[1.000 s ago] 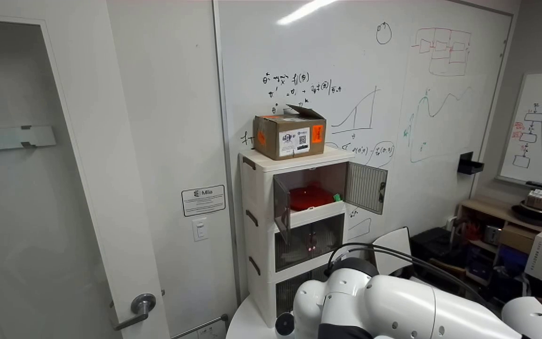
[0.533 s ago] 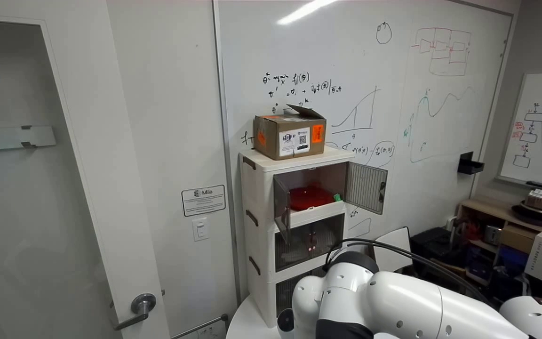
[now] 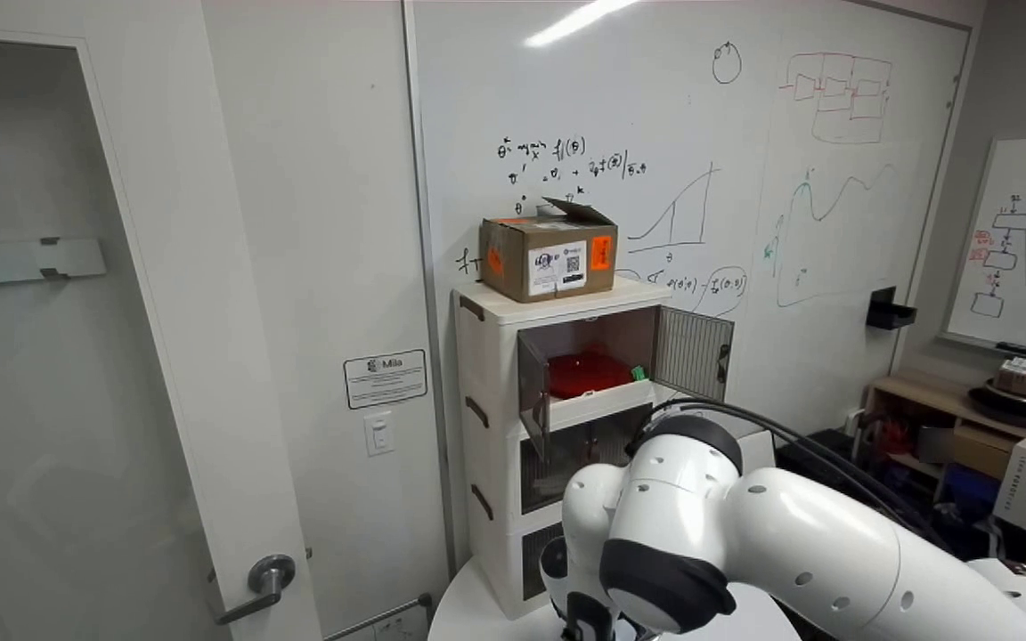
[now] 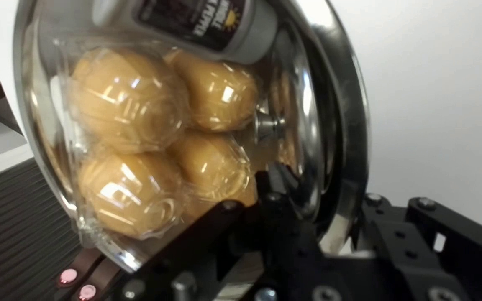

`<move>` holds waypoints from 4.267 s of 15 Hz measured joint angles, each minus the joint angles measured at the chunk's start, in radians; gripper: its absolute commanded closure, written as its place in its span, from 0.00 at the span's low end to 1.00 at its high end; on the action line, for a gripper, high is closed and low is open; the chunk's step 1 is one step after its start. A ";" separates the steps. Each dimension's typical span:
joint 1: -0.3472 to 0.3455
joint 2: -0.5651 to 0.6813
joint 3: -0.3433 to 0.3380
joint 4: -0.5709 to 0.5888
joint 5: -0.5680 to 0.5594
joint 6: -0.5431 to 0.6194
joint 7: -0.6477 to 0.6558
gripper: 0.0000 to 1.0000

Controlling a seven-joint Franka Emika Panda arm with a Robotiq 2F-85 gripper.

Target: Transfer the bowl to the open cabinet

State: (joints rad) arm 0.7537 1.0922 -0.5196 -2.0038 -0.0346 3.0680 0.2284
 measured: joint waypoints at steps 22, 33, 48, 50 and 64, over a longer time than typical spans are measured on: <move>0.225 -0.827 -0.419 -0.111 -0.578 -0.437 -0.100 0.94; -0.033 -0.839 -0.126 0.004 -0.621 -0.531 -0.065 0.94; -0.582 -0.830 0.332 0.072 -0.832 -0.531 0.085 0.94; -0.610 -0.809 0.351 0.112 -0.825 -0.531 0.085 0.94; -0.636 -0.600 0.379 0.424 -0.907 -0.640 0.008 0.94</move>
State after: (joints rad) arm 0.1181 0.4919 -0.1410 -1.5798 -0.9420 2.4278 0.2367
